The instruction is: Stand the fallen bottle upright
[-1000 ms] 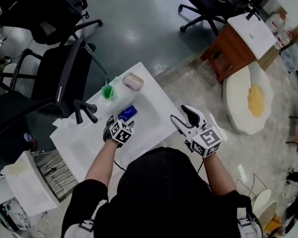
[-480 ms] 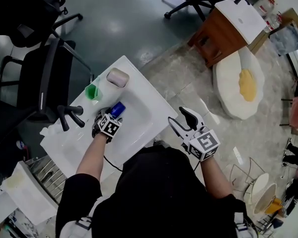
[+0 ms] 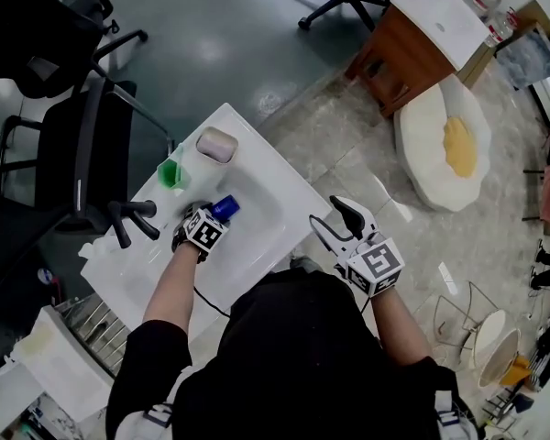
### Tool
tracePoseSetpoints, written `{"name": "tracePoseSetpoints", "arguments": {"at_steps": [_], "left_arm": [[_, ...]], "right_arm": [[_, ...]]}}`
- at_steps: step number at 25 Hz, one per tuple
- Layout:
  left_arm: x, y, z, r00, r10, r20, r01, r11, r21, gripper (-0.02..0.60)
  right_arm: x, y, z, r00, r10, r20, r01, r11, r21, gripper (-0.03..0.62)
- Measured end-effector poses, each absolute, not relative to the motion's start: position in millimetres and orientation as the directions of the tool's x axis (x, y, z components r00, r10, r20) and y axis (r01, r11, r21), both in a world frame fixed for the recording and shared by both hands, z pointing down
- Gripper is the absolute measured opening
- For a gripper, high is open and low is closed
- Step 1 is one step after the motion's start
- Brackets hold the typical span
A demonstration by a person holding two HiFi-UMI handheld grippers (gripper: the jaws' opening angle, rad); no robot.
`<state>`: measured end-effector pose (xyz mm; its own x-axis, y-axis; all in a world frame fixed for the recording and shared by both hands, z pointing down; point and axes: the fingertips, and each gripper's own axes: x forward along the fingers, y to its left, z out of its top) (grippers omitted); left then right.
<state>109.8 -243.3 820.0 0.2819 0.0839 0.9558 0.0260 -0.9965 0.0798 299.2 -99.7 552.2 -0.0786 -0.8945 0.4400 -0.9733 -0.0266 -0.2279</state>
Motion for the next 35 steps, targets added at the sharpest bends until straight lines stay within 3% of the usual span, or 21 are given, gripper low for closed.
{"name": "tracePoseSetpoints", "arguments": {"at_steps": [6, 15, 20, 23, 35], "left_arm": [[114, -236, 822, 0.213, 0.132, 0.968, 0.192, -0.977, 0.091, 0.291], [117, -234, 821, 0.208, 0.116, 0.971, 0.185, -0.980, 0.077, 0.287], [110, -231, 818, 0.266, 0.088, 0.960, 0.093, -0.994, 0.065, 0.285], [107, -216, 811, 0.296, 0.089, 0.951, 0.126, -0.991, 0.053, 0.285], [113, -209, 736, 0.553, -0.040, 0.832, -0.008, -0.999, -0.042, 0.285]], "right_arm": [[295, -99, 558, -0.068, -0.889, 0.454, -0.973, -0.042, -0.228, 0.247], [285, -104, 556, -0.084, -0.888, 0.452, -0.973, -0.023, -0.228, 0.242], [279, -109, 551, -0.116, -0.887, 0.447, -0.976, 0.019, -0.216, 0.241], [272, -113, 547, -0.143, -0.887, 0.439, -0.976, 0.052, -0.213, 0.241], [235, -137, 533, -0.293, -0.877, 0.381, -0.946, 0.207, -0.251, 0.241]]}}
